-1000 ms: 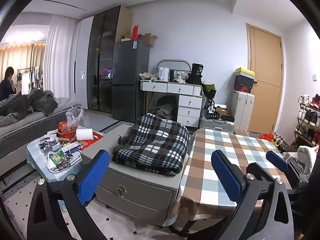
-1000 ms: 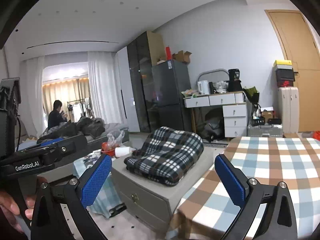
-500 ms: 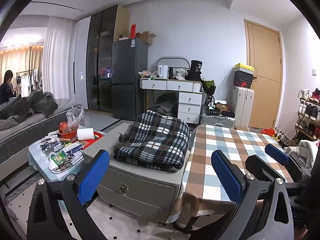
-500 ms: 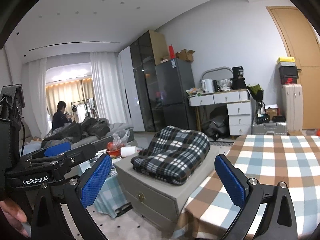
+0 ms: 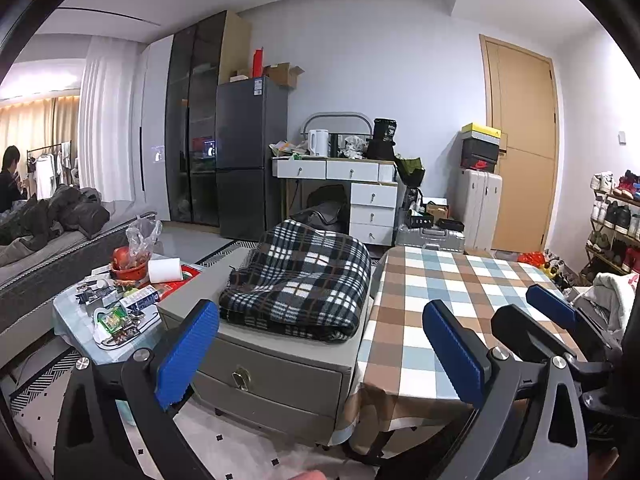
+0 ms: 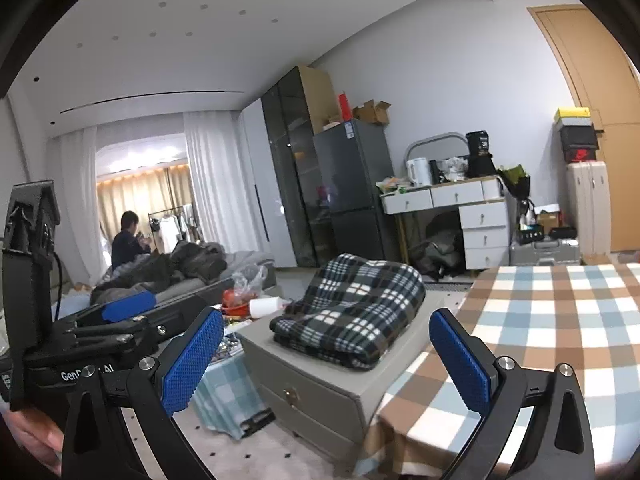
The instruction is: Fold large clothes
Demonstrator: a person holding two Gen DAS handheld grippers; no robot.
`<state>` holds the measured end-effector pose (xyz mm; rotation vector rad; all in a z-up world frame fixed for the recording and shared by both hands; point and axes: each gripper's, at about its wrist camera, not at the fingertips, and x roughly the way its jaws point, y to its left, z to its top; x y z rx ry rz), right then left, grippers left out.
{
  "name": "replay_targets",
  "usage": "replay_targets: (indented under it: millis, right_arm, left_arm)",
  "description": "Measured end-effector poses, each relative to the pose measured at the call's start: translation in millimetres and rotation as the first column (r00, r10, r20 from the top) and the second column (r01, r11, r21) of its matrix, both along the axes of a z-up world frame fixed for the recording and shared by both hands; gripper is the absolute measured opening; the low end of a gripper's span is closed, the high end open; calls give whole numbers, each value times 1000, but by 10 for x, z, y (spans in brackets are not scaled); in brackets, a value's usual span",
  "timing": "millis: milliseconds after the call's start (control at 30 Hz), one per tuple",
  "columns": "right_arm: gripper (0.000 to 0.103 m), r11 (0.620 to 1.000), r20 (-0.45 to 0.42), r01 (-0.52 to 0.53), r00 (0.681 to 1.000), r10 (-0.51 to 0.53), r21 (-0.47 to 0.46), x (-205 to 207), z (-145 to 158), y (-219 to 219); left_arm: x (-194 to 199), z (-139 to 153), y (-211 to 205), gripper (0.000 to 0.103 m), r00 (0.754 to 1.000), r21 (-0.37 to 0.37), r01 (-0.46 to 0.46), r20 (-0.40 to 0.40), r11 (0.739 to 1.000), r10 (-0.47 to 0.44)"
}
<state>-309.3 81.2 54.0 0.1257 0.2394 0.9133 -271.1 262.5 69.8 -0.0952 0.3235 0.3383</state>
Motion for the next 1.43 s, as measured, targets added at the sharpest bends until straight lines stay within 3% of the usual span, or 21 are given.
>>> replay_targets:
  millis: [833, 1433]
  right_arm:
    - [103, 999, 5, 49, 999, -49, -6, -93, 14, 19]
    - [103, 995, 2, 89, 996, -89, 45, -26, 37, -92]
  left_arm:
    - [40, -6, 39, 100, 1000, 13, 6, -12, 1000, -5]
    - [106, -105, 119, 100, 999, 15, -19, -27, 1000, 19]
